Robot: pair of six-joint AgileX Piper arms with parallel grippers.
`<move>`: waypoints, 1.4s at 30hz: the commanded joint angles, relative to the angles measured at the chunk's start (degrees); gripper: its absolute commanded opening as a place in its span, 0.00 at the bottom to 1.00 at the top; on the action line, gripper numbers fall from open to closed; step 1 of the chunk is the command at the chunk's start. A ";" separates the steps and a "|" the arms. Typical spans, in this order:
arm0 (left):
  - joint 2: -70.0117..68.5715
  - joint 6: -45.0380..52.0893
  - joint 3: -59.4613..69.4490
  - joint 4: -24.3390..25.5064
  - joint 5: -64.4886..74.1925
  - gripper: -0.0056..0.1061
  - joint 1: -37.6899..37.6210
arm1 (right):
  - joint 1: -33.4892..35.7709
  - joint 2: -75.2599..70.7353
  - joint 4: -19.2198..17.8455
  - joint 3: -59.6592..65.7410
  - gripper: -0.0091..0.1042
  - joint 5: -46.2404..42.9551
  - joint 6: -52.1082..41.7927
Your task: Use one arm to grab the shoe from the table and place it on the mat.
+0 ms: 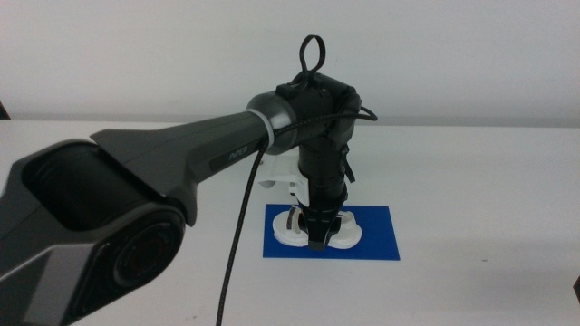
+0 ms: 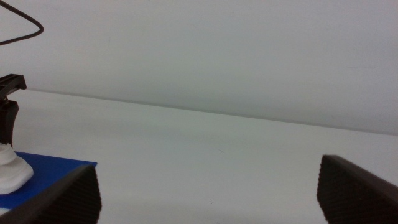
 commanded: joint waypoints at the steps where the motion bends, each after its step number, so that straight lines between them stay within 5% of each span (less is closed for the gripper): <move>1: 0.42 -0.27 0.16 -0.84 3.42 0.20 0.23 | -0.02 -2.16 -0.20 2.44 0.90 -0.39 -0.01; 4: 0.42 -0.27 0.16 -0.84 2.75 0.36 0.23 | -0.02 -2.16 -0.20 2.44 0.90 -0.39 -0.01; 7: 0.42 -0.27 0.16 -0.84 2.34 0.67 0.23 | -0.02 -2.16 -0.20 2.44 0.90 -0.39 -0.01; 11: -0.20 0.42 0.16 -0.68 2.44 0.89 0.23 | -0.02 -2.16 -0.20 2.44 0.90 -0.39 -0.01; 17: -11.51 4.03 0.16 5.23 5.62 0.89 0.37 | -0.02 -2.16 -0.20 2.44 0.90 -0.39 -0.01; 20: -20.35 16.45 0.16 6.92 5.62 0.89 2.22 | -0.02 -2.16 -0.20 2.44 0.90 -0.39 -0.01; 27: -40.43 70.38 2.55 11.09 5.89 0.89 9.80 | -0.02 -2.16 -0.20 2.44 0.90 -0.39 -0.01; 32: -53.64 99.86 14.34 15.34 5.89 0.89 10.57 | -0.02 -2.16 -0.20 2.44 0.90 -0.39 -0.01; 36: -63.89 103.63 25.50 22.49 3.83 0.89 10.57 | -0.02 -2.16 -0.20 2.44 0.90 -0.39 -0.01; 42: -79.95 103.63 38.50 24.23 1.21 0.89 10.57 | -0.02 -2.16 -0.20 2.44 0.90 -0.39 -0.01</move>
